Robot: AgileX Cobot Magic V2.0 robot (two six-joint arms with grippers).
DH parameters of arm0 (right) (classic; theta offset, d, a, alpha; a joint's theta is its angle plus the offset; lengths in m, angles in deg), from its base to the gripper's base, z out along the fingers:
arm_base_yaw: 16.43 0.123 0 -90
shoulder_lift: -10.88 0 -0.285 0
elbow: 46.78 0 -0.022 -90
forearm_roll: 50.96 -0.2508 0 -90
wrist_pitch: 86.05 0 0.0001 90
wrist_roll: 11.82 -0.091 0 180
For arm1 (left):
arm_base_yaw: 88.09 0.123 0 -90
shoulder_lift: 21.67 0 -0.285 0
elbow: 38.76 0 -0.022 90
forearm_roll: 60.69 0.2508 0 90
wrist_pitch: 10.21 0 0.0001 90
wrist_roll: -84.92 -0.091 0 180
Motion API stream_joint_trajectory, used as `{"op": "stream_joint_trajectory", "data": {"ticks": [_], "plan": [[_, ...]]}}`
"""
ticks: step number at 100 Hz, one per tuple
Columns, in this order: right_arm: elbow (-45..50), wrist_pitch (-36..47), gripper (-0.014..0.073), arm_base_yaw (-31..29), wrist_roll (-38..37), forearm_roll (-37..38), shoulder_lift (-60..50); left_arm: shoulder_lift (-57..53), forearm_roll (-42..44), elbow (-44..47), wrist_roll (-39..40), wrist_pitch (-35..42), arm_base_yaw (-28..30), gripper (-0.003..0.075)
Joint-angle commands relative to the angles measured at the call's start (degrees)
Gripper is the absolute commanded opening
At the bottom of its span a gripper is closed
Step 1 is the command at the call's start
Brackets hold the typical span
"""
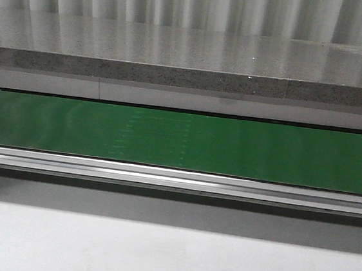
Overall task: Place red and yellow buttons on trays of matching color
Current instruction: 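Grasp a red push-button on the table with the left gripper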
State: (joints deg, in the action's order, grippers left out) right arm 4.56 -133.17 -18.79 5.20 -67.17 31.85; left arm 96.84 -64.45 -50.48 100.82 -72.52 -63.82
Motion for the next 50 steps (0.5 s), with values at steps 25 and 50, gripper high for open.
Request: {"op": "stream_joint_trajectory", "data": {"ticks": [25,50], "plan": [[-1.37,3.65,-0.0066,0.11,0.3,-0.49,0.51,3.34,-0.04,-5.09,1.0,0.4,0.14,0.0542],[-1.37,3.65,-0.0066,0.11,0.3,-0.49,0.51,3.48,0.46,-5.09,1.0,1.82,0.14,0.0293]]}}
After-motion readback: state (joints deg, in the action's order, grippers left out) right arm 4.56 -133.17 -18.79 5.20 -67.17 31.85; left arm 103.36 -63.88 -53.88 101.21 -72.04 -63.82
